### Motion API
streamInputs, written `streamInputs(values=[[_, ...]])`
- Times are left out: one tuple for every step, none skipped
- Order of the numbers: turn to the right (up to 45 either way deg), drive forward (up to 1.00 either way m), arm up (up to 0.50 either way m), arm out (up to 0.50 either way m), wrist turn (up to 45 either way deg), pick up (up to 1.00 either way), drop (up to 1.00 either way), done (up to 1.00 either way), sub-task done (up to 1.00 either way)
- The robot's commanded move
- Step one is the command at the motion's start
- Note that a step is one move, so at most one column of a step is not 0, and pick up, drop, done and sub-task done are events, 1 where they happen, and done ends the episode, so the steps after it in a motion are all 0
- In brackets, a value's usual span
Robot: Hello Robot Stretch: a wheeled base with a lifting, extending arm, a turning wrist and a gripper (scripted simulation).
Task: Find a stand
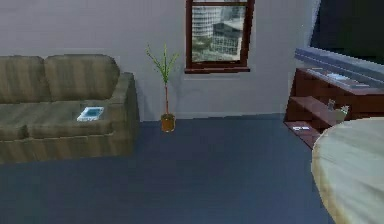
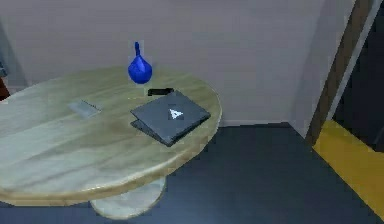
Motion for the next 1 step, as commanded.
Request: streamInputs(values=[[0.0, 1.0, 0.0, 0.0, 0.0, 0.0, 0.0, 0.0, 0.0]])
